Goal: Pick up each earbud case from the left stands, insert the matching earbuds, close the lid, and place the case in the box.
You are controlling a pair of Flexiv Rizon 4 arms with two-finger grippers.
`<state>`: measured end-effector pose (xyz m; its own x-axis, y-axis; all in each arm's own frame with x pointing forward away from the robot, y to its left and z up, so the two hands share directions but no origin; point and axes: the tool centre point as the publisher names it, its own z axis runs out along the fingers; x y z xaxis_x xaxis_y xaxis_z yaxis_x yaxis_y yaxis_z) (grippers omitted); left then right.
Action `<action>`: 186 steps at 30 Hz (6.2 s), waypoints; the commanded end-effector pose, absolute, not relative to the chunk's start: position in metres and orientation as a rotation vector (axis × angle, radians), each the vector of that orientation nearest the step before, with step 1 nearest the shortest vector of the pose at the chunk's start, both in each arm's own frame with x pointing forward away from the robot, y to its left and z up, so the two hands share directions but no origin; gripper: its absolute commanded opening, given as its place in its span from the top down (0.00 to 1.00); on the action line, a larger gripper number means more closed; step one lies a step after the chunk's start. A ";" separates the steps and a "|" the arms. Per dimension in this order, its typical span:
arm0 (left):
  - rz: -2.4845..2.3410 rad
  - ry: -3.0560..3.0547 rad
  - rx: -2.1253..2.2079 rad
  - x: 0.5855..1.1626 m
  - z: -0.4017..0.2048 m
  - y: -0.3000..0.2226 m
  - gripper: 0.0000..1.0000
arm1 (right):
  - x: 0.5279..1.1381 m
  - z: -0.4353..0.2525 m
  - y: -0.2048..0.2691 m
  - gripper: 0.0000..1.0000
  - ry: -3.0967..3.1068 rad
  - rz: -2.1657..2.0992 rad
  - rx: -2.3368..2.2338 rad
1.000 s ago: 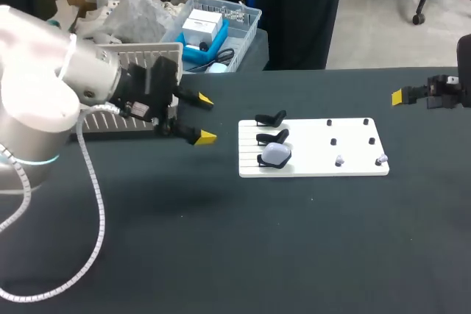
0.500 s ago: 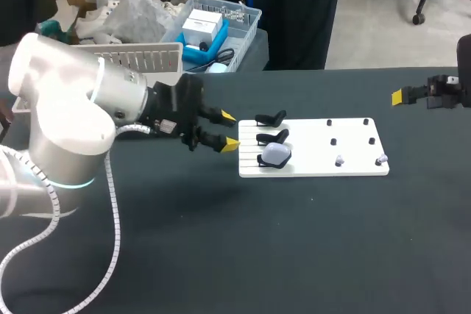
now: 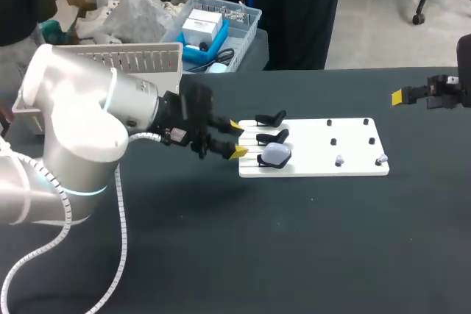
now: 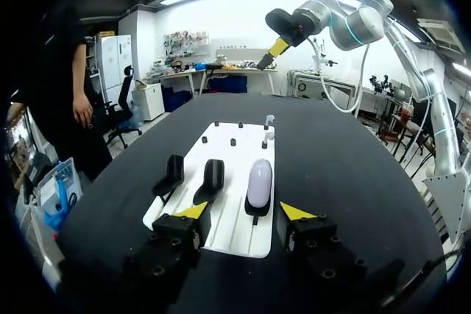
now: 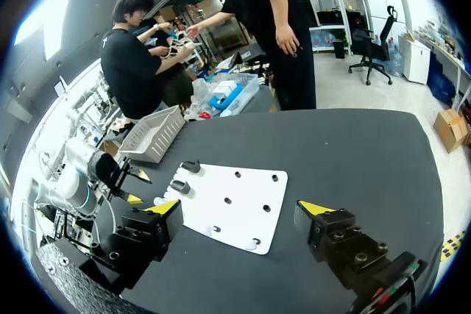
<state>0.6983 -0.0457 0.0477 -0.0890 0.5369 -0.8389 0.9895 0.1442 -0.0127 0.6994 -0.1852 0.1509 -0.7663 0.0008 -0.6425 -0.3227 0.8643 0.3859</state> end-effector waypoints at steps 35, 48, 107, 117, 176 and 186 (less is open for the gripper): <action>-0.740 1.596 1.484 0.691 0.029 -0.085 0.46 | 0.700 0.150 -0.186 0.00 2.373 0.642 -0.234; -0.751 1.622 1.485 0.696 0.027 -0.092 0.52 | 0.700 0.150 -0.186 0.00 2.373 0.642 -0.234; -0.762 1.634 1.498 0.694 0.018 -0.104 0.80 | 0.700 0.150 -0.186 0.00 2.373 0.642 -0.234; -0.779 1.645 1.485 0.694 0.023 -0.100 1.00 | 0.700 0.150 -0.186 0.00 2.373 0.642 -0.234; -1.063 1.268 1.307 0.638 0.180 -0.054 1.00 | 0.700 0.150 -0.186 0.00 2.373 0.642 -0.234; -1.063 1.268 1.307 0.638 0.180 -0.054 1.00 | 0.700 0.150 -0.186 0.00 2.373 0.642 -0.234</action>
<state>0.6389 -0.0546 0.1802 0.0665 0.1349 -0.9886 0.9969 0.0319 0.0714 0.6994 -0.1852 0.1509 -0.7663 0.0008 -0.6424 -0.3226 0.8643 0.3859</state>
